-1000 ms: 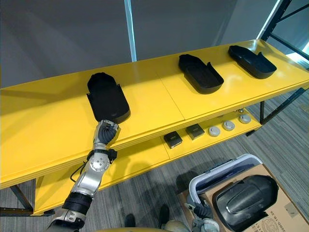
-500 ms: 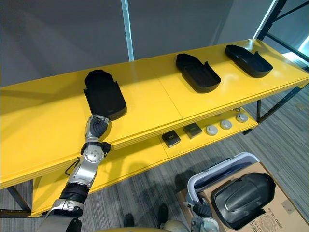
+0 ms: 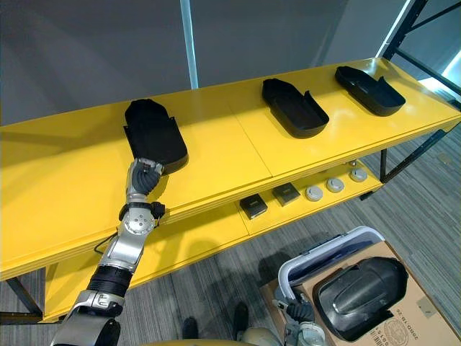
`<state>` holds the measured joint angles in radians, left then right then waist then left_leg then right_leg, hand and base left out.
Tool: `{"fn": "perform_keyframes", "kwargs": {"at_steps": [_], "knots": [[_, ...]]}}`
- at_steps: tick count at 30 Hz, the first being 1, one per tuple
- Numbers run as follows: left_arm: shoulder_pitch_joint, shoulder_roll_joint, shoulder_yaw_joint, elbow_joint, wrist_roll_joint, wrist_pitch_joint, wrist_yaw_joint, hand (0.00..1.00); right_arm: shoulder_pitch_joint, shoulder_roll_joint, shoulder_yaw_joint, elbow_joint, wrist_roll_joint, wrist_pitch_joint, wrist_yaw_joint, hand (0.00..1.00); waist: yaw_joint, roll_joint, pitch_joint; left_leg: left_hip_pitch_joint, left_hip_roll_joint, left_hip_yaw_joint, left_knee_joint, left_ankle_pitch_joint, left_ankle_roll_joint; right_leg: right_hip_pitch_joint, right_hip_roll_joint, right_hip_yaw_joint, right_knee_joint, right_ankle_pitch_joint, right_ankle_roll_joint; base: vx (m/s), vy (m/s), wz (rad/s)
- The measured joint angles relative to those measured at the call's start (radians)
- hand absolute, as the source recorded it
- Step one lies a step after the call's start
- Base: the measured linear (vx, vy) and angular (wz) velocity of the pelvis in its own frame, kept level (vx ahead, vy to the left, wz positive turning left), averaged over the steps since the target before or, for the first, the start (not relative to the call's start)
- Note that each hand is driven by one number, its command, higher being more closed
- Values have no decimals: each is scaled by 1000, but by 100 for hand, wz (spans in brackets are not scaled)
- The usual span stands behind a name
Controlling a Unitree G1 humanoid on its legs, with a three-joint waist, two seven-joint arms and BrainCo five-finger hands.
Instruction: Walk over and take plastic housings, then place them on the shelf
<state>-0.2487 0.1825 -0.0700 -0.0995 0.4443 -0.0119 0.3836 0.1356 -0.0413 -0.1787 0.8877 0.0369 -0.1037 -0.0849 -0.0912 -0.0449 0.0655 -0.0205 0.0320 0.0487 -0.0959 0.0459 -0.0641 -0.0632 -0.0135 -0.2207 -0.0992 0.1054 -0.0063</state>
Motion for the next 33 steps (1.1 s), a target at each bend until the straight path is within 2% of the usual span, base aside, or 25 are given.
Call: {"fn": "perform_keyframes", "kwargs": {"at_steps": [3, 5, 8, 10, 12, 14, 17, 18, 23, 24, 28, 33], "knots": [[68, -2, 46, -184, -1, -52, 15, 100, 3, -8, 0, 16, 0, 0, -1, 0, 18, 4, 1, 0, 0, -12, 0, -1, 1, 11, 0, -7, 0, -2, 0, -3, 31, 10], [122, -2, 129, -282, -2, -88, 35, 100, 1, -13, -1, 37, 0, -3, -3, 0, 28, 7, 3, 0, 0, -24, 0, -1, 1, 17, 0, -20, 0, -5, 1, -2, 26, 19], [239, -22, 328, -377, -53, -141, 74, 100, 10, -29, -3, 42, 0, -2, -5, 0, 56, 16, 4, 9, 0, -47, -5, -2, -1, 35, 0, -39, 0, -14, 4, -4, 24, 26], [325, -58, 491, -375, -139, -152, 114, 100, 9, -37, -11, 65, 0, -1, -5, 0, 68, 21, 3, 11, -2, -76, -6, -6, -1, 51, -2, -71, 0, -22, 2, -1, 17, 38], [383, -94, 559, -354, -199, -152, 142, 100, 16, -43, -14, 73, 0, 3, -7, 0, 89, 22, 2, 16, -1, -87, -6, -6, -1, 62, -2, -83, 0, -28, 0, 6, 10, 23], [453, -124, 588, -297, -269, -161, 144, 100, 28, -43, -21, 72, 0, 6, -9, 0, 109, 24, -9, 16, -1, -100, -6, -6, -1, 68, -2, -100, 0, -37, 11, 21, 8, 28], [552, -174, 591, -158, -358, -149, 120, 100, 31, -37, -19, 34, 0, 24, -14, 0, 111, 23, -22, 17, 2, -97, -5, -6, -1, 81, -6, -132, 1, -44, 12, 23, 12, 25], [577, -189, 586, -79, -370, -137, 97, 0, 29, -28, -15, -1, 0, 28, -22, 0, 111, 22, -23, 19, 7, -81, -4, -6, -1, 83, -6, -135, 5, -47, 12, 19, 10, 11], [582, -218, 561, 316, -374, -63, 3, 0, 32, -2, -6, -80, -9, 41, -20, 0, 109, 15, -30, 28, 15, -53, 21, -16, 10, 85, -11, -134, 42, -72, 14, 17, 9, -3], [581, -218, 525, 433, -380, -56, -27, 0, 31, 10, 4, -97, -9, 39, -19, 0, 108, 22, -36, 34, 16, -44, 21, -21, 8, 87, -11, -132, 45, -76, 14, 25, 10, -11], [556, -218, 446, 687, -393, -41, -86, 0, 27, 29, 20, -86, -9, 37, -18, 0, 108, 23, -58, 53, 17, -34, 3, -22, 8, 97, -10, -125, 45, -86, 19, 41, 11, -3], [543, -205, 411, 824, -389, -35, -119, 0, 17, 28, -6, -22, -9, 36, -22, 0, 105, 34, -58, 61, 18, -18, -5, -22, 8, 94, -8, -104, 43, -88, 19, 47, 11, -11]]}}
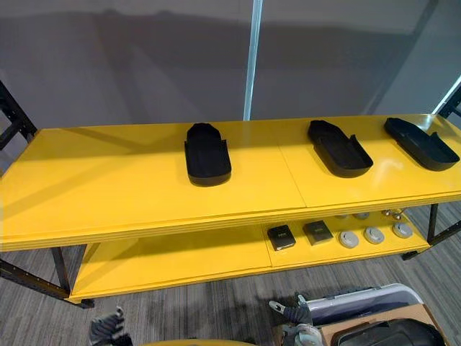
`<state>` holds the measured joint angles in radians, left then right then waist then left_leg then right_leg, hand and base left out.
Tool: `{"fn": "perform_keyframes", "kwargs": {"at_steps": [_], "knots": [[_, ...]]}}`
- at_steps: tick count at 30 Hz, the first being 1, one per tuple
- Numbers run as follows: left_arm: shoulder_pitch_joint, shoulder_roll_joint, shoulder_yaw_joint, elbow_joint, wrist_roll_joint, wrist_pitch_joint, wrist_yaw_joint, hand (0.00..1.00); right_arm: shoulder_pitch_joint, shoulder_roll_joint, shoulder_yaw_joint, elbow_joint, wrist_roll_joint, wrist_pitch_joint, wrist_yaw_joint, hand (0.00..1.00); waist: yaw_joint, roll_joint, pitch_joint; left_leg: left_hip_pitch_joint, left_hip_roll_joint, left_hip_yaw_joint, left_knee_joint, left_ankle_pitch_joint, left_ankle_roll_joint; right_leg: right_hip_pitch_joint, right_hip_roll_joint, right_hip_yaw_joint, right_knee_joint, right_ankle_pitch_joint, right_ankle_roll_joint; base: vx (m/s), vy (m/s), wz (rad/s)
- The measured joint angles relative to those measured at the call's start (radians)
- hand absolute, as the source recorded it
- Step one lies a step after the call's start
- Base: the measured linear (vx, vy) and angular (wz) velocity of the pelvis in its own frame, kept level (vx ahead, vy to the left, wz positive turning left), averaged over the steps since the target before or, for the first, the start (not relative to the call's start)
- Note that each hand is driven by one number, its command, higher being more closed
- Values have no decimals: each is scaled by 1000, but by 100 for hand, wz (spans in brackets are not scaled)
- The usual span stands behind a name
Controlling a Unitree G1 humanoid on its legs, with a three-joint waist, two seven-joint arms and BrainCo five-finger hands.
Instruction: Walk over and take plastic housings, then place them on the shelf
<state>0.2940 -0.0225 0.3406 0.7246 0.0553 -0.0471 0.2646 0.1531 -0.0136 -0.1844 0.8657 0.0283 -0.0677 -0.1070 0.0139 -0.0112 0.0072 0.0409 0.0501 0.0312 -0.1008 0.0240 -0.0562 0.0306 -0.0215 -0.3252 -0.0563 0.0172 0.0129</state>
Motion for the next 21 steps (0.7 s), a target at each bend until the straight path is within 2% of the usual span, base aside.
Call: {"fn": "perform_keyframes", "kwargs": {"at_steps": [8, 11, 16, 18, 21], "knots": [[-60, 47, -100, 55, 37, -1, -21, 0, -40, -30, -4, 34, 0, 0, -6, 0, -4, 19, 15, 17, 1, 37, 6, -10, -8, -4, 4, 50, -1, -1, 0, 58, 16, -16], [-82, 53, -116, 70, 39, -3, -24, 0, -50, -34, -4, 34, 0, 0, -7, 0, -6, 16, 21, 22, 1, 47, 13, -21, -6, -2, 5, 62, 1, 0, -2, 60, 23, -15], [-101, 56, -135, 69, 39, -4, -23, 0, -88, -36, -4, 18, 0, -3, -24, 0, -3, 12, 63, -45, -6, 58, 192, -119, 6, -34, 0, 117, 40, -1, -1, 39, 43, -25], [-106, 53, -139, 69, 39, -6, -23, 0, -93, -33, -4, 10, 0, -3, -24, 0, -2, 12, 65, -63, -10, 45, 214, -127, 15, -60, -4, 139, 58, 0, -1, -16, 47, -44], [-121, 35, -138, 55, 39, -6, -22, 0, -95, -30, -3, -68, -2, -3, -24, 0, -3, 14, 86, -72, -7, 79, 282, -175, 25, -93, -6, 203, 110, -1, 3, -77, 74, -64]]}}
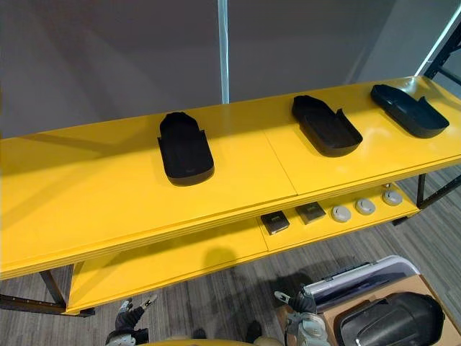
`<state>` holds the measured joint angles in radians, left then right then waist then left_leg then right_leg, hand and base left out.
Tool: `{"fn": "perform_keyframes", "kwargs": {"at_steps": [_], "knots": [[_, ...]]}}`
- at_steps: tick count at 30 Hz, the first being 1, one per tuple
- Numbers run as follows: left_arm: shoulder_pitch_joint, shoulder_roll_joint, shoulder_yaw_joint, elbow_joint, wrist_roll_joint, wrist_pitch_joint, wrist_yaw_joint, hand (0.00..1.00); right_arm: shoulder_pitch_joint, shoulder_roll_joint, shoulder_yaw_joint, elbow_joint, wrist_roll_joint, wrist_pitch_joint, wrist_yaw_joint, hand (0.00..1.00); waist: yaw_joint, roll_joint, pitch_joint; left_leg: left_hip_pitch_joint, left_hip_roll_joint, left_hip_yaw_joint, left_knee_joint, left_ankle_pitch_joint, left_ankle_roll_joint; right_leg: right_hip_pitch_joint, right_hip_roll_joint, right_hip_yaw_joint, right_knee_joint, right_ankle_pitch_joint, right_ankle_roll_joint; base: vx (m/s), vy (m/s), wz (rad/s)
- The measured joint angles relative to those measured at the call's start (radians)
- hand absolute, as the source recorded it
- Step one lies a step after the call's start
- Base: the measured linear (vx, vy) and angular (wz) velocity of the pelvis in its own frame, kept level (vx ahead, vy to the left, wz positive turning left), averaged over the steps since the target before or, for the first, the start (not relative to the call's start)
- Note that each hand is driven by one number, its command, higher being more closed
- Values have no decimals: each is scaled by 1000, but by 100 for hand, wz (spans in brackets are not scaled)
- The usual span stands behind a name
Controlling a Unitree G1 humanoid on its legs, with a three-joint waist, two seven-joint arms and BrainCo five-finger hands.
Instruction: Walk over and take plastic housings, then place them on the shelf
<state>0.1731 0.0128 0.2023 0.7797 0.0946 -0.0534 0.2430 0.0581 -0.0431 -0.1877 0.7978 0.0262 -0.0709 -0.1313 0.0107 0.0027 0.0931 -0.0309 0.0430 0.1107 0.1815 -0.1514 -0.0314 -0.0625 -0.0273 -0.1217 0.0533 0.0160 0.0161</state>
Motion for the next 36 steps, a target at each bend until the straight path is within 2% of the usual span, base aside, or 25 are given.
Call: {"fn": "perform_keyframes", "kwargs": {"at_steps": [2, 4, 5, 6, 7, 8, 9, 12, 13, 14, 16, 17, 18, 21, 22, 24, 26, 27, 28, 29, 30, 33, 36], "knots": [[0, -12, -1, -31, 0, -1, 1, 0, -3, 5, 2, -57, -3, -2, 0, 0, 1, 0, 9, -25, 11, 53, 69, -43, 5, -39, 8, 66, 27, 7, 13, -170, 103, -99], [-5, -14, -3, -48, 3, -3, 3, 0, -19, 7, 25, -113, -19, -1, -1, 0, 2, -6, 27, -54, 34, 171, 129, -82, 26, -102, 15, 151, 45, 10, 37, -257, 131, -150], [-12, -21, -4, -57, 8, -3, 3, 0, -21, 8, 32, -134, -30, -1, -1, 0, 3, -2, 32, -66, 46, 233, 140, -94, 42, -122, 2, 108, 53, 7, 35, -206, 85, -124], [-13, -23, -4, -61, 9, -3, 3, 0, -21, 9, 32, -137, -32, -1, -1, 0, 3, -1, 33, -66, 47, 245, 140, -94, 44, -129, -6, 94, 56, 6, 35, -167, 95, -125], [-14, -27, -3, -67, 10, -3, 4, 0, -19, 9, 37, -140, -36, 1, -2, 0, 6, 4, 39, -73, 55, 311, 136, -90, 54, -173, -42, 3, 118, -4, 21, -175, 113, -128], [-17, -27, -2, -66, 16, -1, 4, 0, -19, 8, 44, -140, -37, 2, -1, 0, 5, -1, 36, -67, 65, 364, 131, -89, 57, -194, -74, -103, 213, -36, -1, -175, 113, -140], [-17, -26, -1, -66, 17, -1, 4, 0, -17, 8, 44, -139, -37, 2, -1, 0, 5, 3, 38, -53, 72, 390, 127, -88, 57, -191, -86, -139, 254, -54, -9, -130, 93, -134], [-13, -3, 2, -60, 17, -1, 4, 0, -35, -3, 52, -100, -47, -4, 0, 0, 2, 21, 46, -38, 118, 514, 124, -80, 52, -114, -121, -289, 354, -171, -5, -41, -2, -118], [-15, 3, 1, -57, 17, -1, 4, 0, -47, -10, 53, -75, -48, -4, 0, 0, 3, 10, 41, -41, 123, 534, 126, -77, 48, -94, -132, -311, 346, -186, -4, -44, -100, -110], [-18, 15, 1, -40, 17, -2, 4, 0, -69, -25, 65, -28, -49, -2, -1, 0, 5, -2, 35, -51, 122, 560, 136, -71, 37, -56, -152, -354, 278, -204, 12, -23, -159, -102], [-30, 21, -4, 0, 18, 1, 1, 0, -103, -62, 88, 25, -62, -1, -3, 0, -1, 19, 46, -63, 132, 499, 143, -48, 14, -44, -105, -328, 178, -164, 18, -16, -225, -100], [-26, 7, -4, 12, 17, 1, 2, 0, -112, -79, 89, 53, -68, 1, -1, 0, 9, 35, 47, -58, 157, 457, 148, -45, 8, -32, -64, -271, 127, -132, 3, 14, -230, -124], [-13, 0, -4, 17, 17, 1, 1, 0, -114, -82, 90, 54, -68, 3, -1, 0, 7, 43, 49, -56, 188, 469, 186, -47, 6, -27, -35, -229, 96, -114, -9, 25, -259, -129], [-6, -4, -7, 25, 17, 2, 0, 0, -106, -88, 90, 53, -68, 2, -6, 0, 6, 41, 56, -75, 265, 439, 348, -48, 7, 13, 32, -128, 26, -75, -39, 52, -196, -112], [-11, -5, -11, 30, 17, 2, 0, 0, -108, -90, 91, 53, -68, 2, -8, 0, 4, 42, 59, -92, 256, 397, 356, -65, 0, 18, 37, -108, 21, -71, -43, 121, -103, -100], [-32, -15, -42, 36, 17, 1, 0, 0, -108, -107, 86, 52, -66, 2, -26, 0, 3, 34, 65, -114, 155, 188, 302, -88, -34, 22, 26, -31, 11, -58, -48, 95, -20, -96], [-43, -19, -57, 35, 17, 0, 0, 0, -108, -113, 83, 52, -66, 2, -38, 0, 3, 26, 74, -122, 79, 76, 214, -85, -39, 27, 9, 25, 11, -54, -41, 78, 68, -85], [-43, -20, -62, 34, 17, 0, 0, 0, -108, -112, 82, 52, -65, 2, -43, 0, 3, 30, 73, -122, 55, 31, 160, -77, -50, 26, 7, 48, 11, -51, -35, 76, 157, -104], [-43, -21, -70, 35, 16, 0, 0, 0, -108, -113, 82, 49, -65, 1, -44, 0, 6, 52, 74, -112, 48, -9, 78, -35, -72, 26, 20, 73, 9, -47, -23, 56, 163, -86], [-43, -19, -74, 36, 16, 0, 0, 0, -108, -115, 80, 49, -64, 1, -44, 0, 5, 67, 75, -109, 53, -7, 69, 8, -39, 27, 28, 83, 7, -47, -14, 61, 186, -83], [-47, -12, -74, 36, 16, 1, 1, 0, -98, -98, 75, 43, -59, 1, -45, 0, 3, 64, 74, -87, 47, 22, 60, 9, -17, 42, 16, 92, -10, -38, 7, 83, 176, -55], [-65, 2, -78, 36, 16, 2, 1, 0, -60, -67, 64, 7, -44, 1, -44, 0, 0, 37, 71, -52, 15, 64, 14, 17, 4, 57, -20, 98, -44, -28, 34, 76, 139, -25], [-59, 15, -78, 35, 16, 6, 1, 0, -50, -62, 28, -50, -23, -3, -47, 0, -1, 28, 68, -13, -3, 96, -24, 20, 10, 62, -36, 102, -61, -20, 48, 55, 105, -32]]}}
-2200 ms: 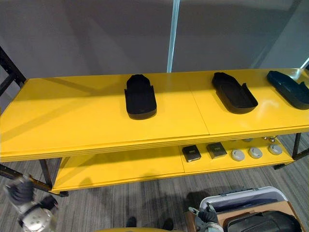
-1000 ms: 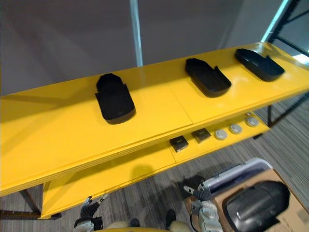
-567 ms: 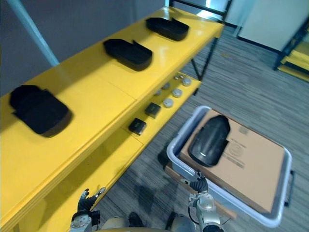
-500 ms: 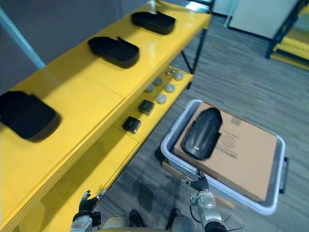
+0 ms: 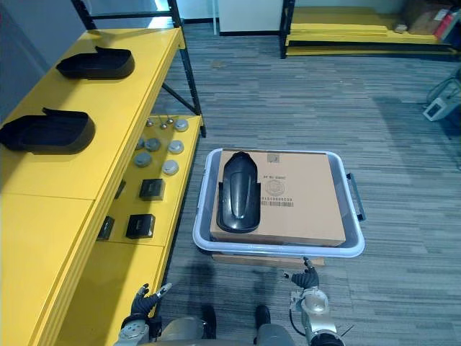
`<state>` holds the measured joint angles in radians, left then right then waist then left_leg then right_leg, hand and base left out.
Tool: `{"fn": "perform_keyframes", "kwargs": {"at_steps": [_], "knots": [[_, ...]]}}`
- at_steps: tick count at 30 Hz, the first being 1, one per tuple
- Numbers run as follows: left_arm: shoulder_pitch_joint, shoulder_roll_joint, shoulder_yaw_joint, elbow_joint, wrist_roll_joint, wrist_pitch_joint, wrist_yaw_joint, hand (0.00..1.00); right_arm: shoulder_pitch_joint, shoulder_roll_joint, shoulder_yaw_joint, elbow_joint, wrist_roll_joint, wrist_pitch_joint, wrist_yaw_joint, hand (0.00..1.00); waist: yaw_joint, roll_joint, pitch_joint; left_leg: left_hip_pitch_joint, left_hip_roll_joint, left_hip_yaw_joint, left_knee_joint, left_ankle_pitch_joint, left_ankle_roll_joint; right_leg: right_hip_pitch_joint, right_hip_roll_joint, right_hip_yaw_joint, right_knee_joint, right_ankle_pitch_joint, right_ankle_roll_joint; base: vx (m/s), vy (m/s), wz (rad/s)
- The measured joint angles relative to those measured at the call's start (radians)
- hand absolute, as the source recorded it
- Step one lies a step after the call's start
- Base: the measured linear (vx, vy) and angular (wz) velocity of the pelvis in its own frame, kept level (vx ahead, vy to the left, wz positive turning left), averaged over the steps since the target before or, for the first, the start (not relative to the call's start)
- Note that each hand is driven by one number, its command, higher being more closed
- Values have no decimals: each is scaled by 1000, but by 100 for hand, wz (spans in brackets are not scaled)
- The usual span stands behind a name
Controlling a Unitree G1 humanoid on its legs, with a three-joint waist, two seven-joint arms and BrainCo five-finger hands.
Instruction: Walk over and take plastic housings, then place them on the shelf
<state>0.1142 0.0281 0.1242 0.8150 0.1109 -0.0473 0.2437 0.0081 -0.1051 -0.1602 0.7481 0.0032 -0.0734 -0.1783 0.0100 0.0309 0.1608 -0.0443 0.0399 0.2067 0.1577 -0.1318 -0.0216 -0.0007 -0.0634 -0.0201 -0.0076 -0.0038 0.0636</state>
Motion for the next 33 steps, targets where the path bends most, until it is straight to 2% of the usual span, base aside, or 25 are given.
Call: {"fn": "perform_keyframes", "kwargs": {"at_steps": [4, 9, 13, 16, 20, 22, 24, 25, 26, 28, 31, 32, 33], "knots": [[-3, 21, 0, -3, 1, 0, 0, 0, 19, -1, -104, -75, 27, -7, -25, 0, -11, -3, -2, 20, -8, 4, -19, 3, 5, 14, -4, 0, -16, 8, 10, 44, 25, -11], [35, 23, 1, -29, 1, 1, -1, 0, 34, -27, -332, -174, 76, -22, -99, 0, -20, -10, -30, 50, -11, 1, -43, 4, 6, 35, -2, 2, -34, 23, 9, 22, -2, -12], [57, 23, 1, -30, 1, 1, -3, 0, 41, -73, -412, -272, 86, -28, -153, 0, -27, -16, -44, 58, -23, -4, -67, 12, 19, 32, -8, 2, -42, 25, 7, -36, 14, -5], [74, 23, 1, -30, 1, 1, -4, 0, 38, -106, -419, -397, 80, -29, -191, 0, -28, -20, -64, 60, -32, -11, -86, 25, 33, 30, -9, -1, -49, 32, 8, -60, 6, 2], [111, 23, 2, -29, 2, 0, -4, 0, 8, -116, -353, -602, 36, -37, -199, 0, -23, -29, -84, 73, -46, -17, -127, 45, 38, 28, -17, -8, -65, 40, 14, -74, 8, 4], [122, 24, 6, -29, 1, -1, -4, 0, -15, -118, -287, -697, 8, -39, -198, 0, -22, -35, -88, 75, -52, -25, -146, 57, 38, 25, -21, -16, -67, 42, 15, -28, 11, 13], [121, 25, 9, -30, 1, -4, -4, 0, -50, -119, -182, -782, -43, -67, -188, 0, -19, -43, -89, 74, -60, -48, -162, 71, 48, 29, -26, -38, -68, 43, 17, -21, 11, 28], [120, 25, 13, -30, 1, -6, -4, 0, -61, -118, -157, -787, -55, -75, -185, 0, -16, -46, -89, 74, -61, -50, -162, 71, 48, 30, -27, -39, -69, 43, 17, 0, 14, 19], [119, 25, 18, -32, 1, -8, -4, 0, -83, -117, -107, -791, -76, -78, -170, 0, 2, -50, -92, 73, -62, -55, -162, 72, 50, 31, -28, -45, -69, 43, 17, 12, 10, 13], [119, 25, 24, -37, 3, -8, -4, 0, -109, -116, -38, -787, -99, -78, -155, 0, 9, -56, -93, 67, -67, -69, -162, 75, 53, 32, -32, -62, -70, 41, 20, 18, 4, 21], [120, 25, 23, -38, 18, -8, -3, 0, -189, -92, 47, -676, -149, -73, -142, 0, 18, -55, -91, 51, -79, -92, -166, 83, 62, 32, -43, -89, -81, 41, 21, 19, 16, 27], [120, 25, 23, -40, 18, -8, -3, 0, -214, -73, 61, -610, -171, -64, -143, 0, 33, -55, -90, 48, -81, -96, -170, 86, 65, 30, -44, -92, -81, 41, 21, 27, 15, 17], [120, 24, 23, -45, 18, -8, -3, 0, -234, -51, 62, -553, -205, -37, -144, 0, 46, -56, -87, 42, -83, -100, -172, 88, 67, 30, -45, -97, -81, 42, 22, 34, 11, 19]]}}
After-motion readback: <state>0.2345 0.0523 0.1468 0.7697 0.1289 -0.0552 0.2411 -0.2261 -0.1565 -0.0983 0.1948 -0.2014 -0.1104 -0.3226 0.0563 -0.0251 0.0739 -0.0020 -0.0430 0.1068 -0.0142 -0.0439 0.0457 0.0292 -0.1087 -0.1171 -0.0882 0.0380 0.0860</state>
